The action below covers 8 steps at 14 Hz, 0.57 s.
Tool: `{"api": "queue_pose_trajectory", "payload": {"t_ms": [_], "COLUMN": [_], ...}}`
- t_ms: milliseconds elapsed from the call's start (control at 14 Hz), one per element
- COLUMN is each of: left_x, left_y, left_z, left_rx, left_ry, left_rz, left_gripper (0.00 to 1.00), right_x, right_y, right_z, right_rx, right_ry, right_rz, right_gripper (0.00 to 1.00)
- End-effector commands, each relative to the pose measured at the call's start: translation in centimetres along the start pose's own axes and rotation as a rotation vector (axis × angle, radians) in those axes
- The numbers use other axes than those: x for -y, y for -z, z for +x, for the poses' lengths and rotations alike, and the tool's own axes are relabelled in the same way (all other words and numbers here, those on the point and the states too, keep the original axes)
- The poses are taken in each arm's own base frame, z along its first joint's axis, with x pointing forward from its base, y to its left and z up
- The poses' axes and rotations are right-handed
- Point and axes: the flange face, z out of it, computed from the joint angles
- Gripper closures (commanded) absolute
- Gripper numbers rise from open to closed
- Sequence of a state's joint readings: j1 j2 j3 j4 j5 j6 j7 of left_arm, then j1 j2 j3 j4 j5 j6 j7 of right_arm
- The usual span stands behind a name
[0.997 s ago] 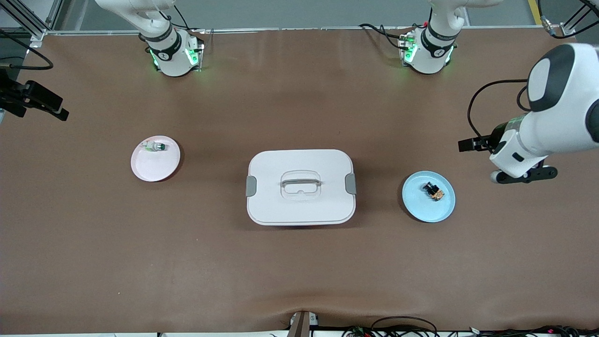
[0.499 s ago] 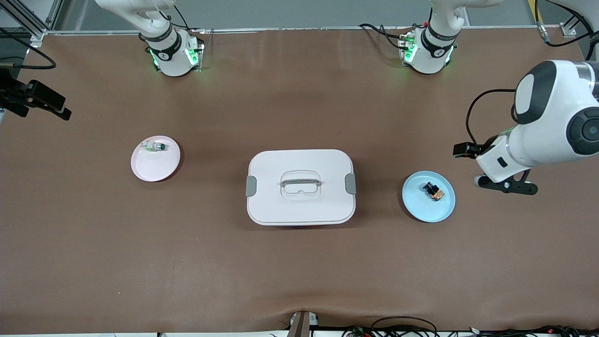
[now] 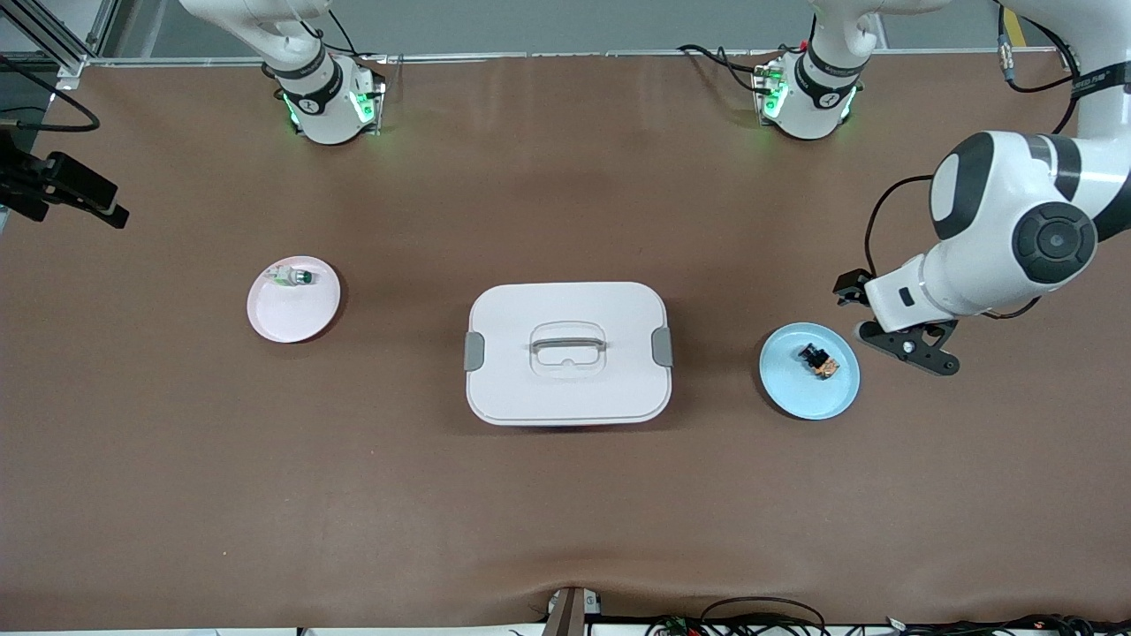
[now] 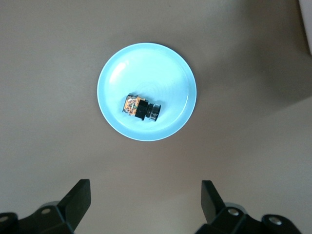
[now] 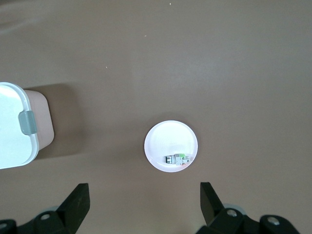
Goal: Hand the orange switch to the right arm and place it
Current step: 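Lower the left gripper over the orange switch on the blue plate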
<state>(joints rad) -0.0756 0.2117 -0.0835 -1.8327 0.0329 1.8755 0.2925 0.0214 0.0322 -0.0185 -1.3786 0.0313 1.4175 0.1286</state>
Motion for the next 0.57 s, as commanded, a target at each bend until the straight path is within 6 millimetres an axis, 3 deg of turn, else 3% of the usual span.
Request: {"api": "queue_pose_trajectory", "payload": {"t_ms": [0, 142, 499], "left_x": [-1.4, -3.6, -2.8], "left_y": [-0.3, -0.3, -2.2], "left_z": [-0.9, -0.3, -0.5], "left_rx": [-0.018, -0.018, -0.016], "left_ry": [-0.029, -0.057, -0.123], "left_rz": [-0.009, -0.012, -0.017], "left_gripper": [0.00, 0.00, 0.00], "right_x": [-1.0, -1.2, -0.4], "right_y": [1.1, 1.1, 0.9], "right_z": [-0.5, -0.8, -0.7], "right_rx": [-0.020, -0.005, -0.001], "right_ry": [-0.024, -0.021, -0.008], "right_rz": [0.011, -0.001, -0.015], "right_gripper": [0.00, 0.00, 0.00]}}
